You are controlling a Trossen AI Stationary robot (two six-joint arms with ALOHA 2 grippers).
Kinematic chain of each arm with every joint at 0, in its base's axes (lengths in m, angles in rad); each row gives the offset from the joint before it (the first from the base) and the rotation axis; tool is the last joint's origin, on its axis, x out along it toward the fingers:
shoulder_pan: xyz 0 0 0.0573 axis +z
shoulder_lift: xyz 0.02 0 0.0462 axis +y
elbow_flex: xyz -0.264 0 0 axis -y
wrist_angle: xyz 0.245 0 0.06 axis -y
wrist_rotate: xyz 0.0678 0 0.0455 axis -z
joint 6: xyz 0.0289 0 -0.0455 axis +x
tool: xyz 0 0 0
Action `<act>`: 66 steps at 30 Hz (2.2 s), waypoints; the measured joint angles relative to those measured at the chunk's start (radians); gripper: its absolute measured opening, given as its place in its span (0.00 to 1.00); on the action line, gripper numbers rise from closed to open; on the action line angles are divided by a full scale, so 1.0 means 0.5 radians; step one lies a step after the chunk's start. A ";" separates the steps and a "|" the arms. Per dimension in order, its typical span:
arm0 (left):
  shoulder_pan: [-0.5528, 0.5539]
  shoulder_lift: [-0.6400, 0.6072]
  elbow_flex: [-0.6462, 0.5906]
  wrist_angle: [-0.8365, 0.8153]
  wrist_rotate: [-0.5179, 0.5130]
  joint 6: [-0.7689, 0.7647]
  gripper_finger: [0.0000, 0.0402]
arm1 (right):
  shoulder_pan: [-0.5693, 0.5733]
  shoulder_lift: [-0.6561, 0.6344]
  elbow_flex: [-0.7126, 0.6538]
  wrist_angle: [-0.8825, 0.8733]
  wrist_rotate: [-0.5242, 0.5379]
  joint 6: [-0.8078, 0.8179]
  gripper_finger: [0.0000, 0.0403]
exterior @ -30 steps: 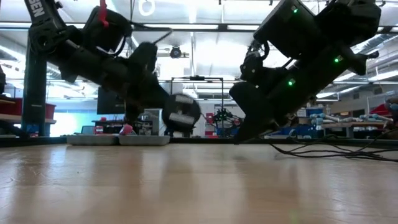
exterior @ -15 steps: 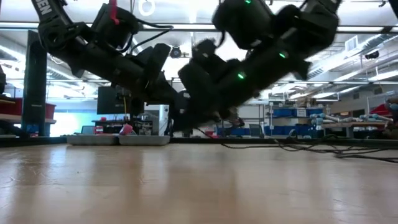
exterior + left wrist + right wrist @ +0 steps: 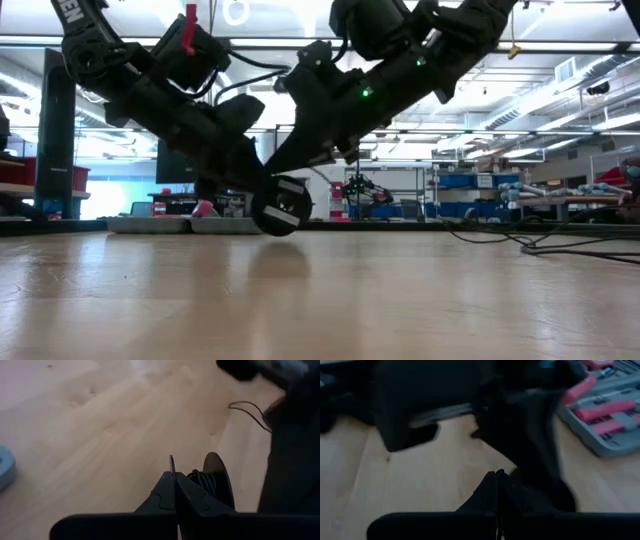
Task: Coil cords
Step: Coil the black wire onto the spool
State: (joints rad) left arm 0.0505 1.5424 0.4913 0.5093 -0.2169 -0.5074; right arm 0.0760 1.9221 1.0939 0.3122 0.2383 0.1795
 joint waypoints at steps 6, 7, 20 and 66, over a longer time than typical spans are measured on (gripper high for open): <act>0.001 -0.002 0.004 -0.028 0.099 0.005 0.00 | -0.072 -0.147 0.000 -0.342 -0.006 0.036 0.00; 0.001 -0.002 0.004 -0.030 0.112 0.005 0.00 | -0.085 -0.159 0.000 -0.405 -0.008 0.052 0.01; 0.004 -0.004 0.001 -0.147 0.062 -0.035 0.00 | -0.095 -0.184 0.001 -0.971 0.021 0.322 0.12; 0.043 0.006 -0.008 0.614 0.408 -0.042 0.00 | 0.256 0.082 -0.217 -0.569 0.320 0.977 0.00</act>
State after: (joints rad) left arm 0.0719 1.5452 0.4873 0.8165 -0.0130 -0.5283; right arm 0.2039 1.9629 0.9855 0.0276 0.3985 0.6678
